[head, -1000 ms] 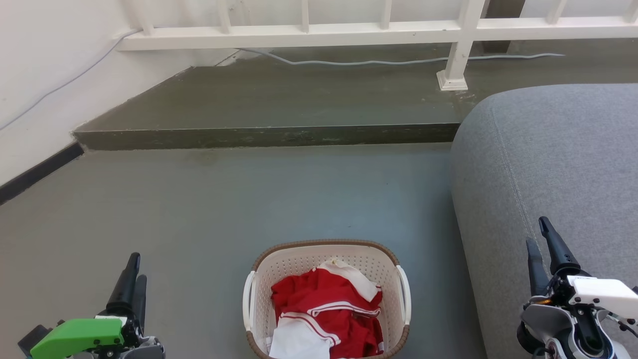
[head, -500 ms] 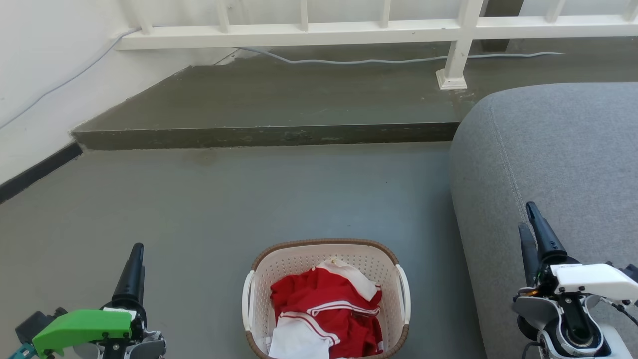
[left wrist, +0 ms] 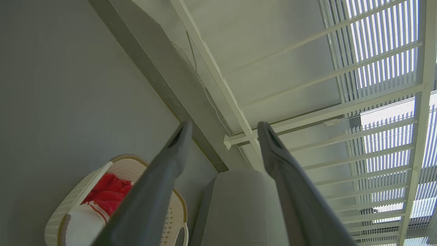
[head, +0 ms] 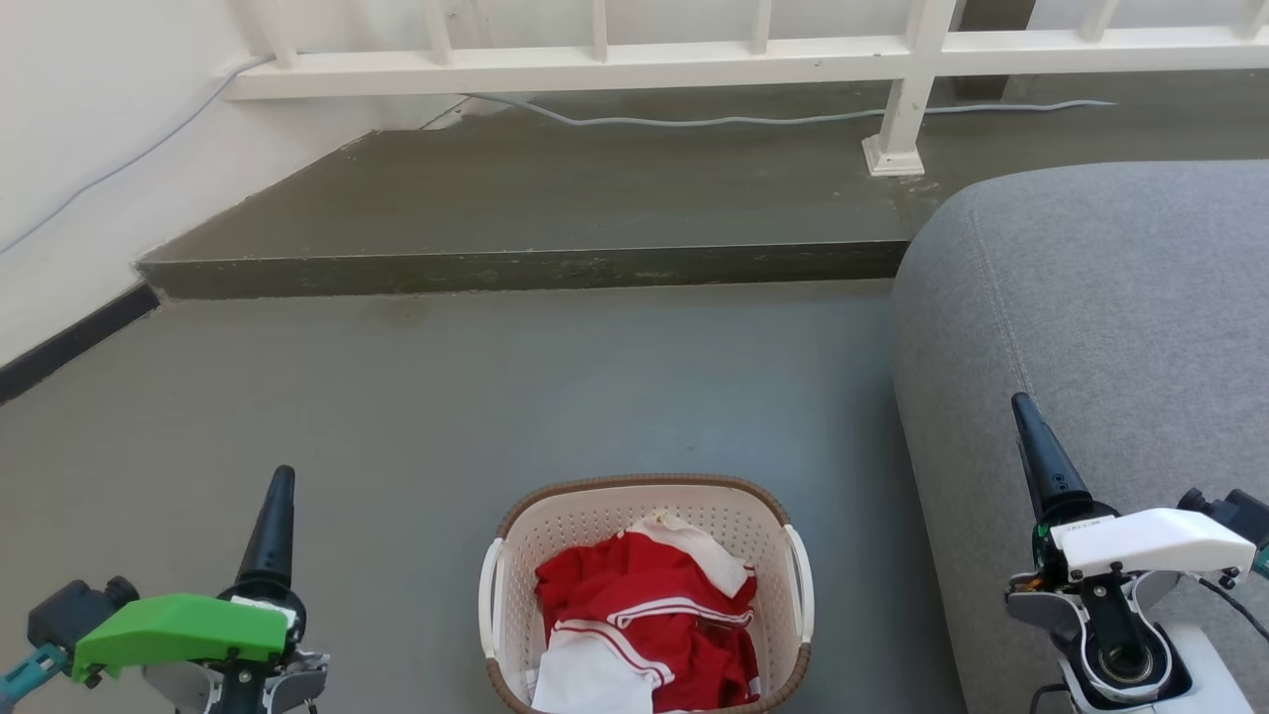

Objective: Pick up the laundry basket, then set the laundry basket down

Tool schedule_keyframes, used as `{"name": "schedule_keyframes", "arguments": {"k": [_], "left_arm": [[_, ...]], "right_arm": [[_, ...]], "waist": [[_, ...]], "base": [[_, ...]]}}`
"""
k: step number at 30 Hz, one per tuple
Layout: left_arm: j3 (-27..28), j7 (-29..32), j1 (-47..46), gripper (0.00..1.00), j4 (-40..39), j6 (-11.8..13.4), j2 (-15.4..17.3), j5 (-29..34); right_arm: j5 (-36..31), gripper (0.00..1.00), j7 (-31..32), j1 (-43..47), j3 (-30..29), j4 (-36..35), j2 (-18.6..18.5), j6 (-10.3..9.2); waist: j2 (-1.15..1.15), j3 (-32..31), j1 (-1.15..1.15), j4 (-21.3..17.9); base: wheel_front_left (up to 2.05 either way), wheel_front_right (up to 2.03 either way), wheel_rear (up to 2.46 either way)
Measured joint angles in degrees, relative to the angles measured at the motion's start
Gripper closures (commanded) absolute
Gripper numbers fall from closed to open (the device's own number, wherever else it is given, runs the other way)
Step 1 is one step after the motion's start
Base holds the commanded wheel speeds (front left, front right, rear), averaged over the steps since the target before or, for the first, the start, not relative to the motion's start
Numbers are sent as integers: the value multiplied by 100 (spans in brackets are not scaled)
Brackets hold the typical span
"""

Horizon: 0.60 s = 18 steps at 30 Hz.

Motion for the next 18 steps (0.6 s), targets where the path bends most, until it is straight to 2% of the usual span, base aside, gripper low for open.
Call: {"name": "schedule_keyframes", "arguments": {"k": [5, 9, 18], "left_arm": [[-167, -101, -4, 0, 18, 0, 60, 426], [-287, -200, -25, 0, 77, 0, 172, 864], [-350, -353, -140, 0, 30, 46, 209, 1863]], "right_arm": [[-520, 0, -104, -75, 108, 24, -121, -10], [-1036, 0, -175, -154, 252, 20, -170, -93], [-2076, 0, -349, -241, 723, 29, -307, -266]], "waist": [[0, 3, 0, -18], [0, 6, 0, -35], [0, 4, 0, -63]], "base": [[0, 0, 0], [0, 0, 0], [0, 0, 0]]}}
